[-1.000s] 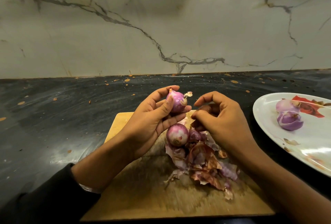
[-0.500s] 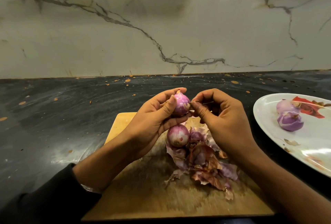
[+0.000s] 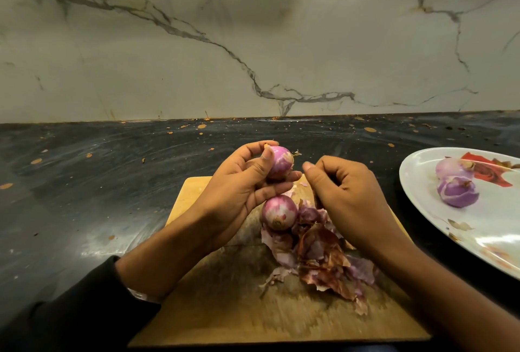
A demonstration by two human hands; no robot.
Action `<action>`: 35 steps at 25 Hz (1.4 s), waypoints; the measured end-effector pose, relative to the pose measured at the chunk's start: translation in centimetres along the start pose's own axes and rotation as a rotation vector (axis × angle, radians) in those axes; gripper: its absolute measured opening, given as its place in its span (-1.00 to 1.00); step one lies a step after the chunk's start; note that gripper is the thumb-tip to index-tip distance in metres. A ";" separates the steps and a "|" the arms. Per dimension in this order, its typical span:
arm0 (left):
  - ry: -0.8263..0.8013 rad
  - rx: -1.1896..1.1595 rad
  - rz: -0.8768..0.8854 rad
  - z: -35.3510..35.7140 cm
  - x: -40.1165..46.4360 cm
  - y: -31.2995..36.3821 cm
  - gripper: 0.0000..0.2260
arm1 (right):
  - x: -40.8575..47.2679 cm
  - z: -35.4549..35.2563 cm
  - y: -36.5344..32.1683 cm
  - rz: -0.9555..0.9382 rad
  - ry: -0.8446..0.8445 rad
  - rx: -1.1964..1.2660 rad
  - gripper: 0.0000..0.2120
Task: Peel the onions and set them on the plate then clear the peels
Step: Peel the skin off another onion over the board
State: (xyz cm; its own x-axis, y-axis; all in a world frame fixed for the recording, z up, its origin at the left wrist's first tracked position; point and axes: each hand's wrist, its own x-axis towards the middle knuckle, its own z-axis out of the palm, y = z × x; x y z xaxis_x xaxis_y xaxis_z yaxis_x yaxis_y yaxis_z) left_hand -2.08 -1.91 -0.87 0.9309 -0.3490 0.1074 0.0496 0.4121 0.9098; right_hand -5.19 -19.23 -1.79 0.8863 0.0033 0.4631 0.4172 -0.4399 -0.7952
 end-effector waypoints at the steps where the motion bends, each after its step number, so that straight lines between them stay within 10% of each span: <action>1: 0.005 0.006 0.005 0.0 0.0 0.0 -0.60 | 0.0 0.0 0.0 0.001 0.018 -0.011 -0.76; 35: -0.044 0.133 -0.008 0.0 0.1 -0.2 -0.63 | 0.1 0.0 0.3 -0.033 0.136 0.133 -0.89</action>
State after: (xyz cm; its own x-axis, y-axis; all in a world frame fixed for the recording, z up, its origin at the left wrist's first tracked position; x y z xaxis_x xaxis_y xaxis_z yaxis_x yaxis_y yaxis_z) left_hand -1.99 -2.00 -1.02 0.9139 -0.3895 0.1145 0.0057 0.2945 0.9556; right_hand -5.01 -19.38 -1.98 0.8400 -0.1100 0.5313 0.4764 -0.3193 -0.8192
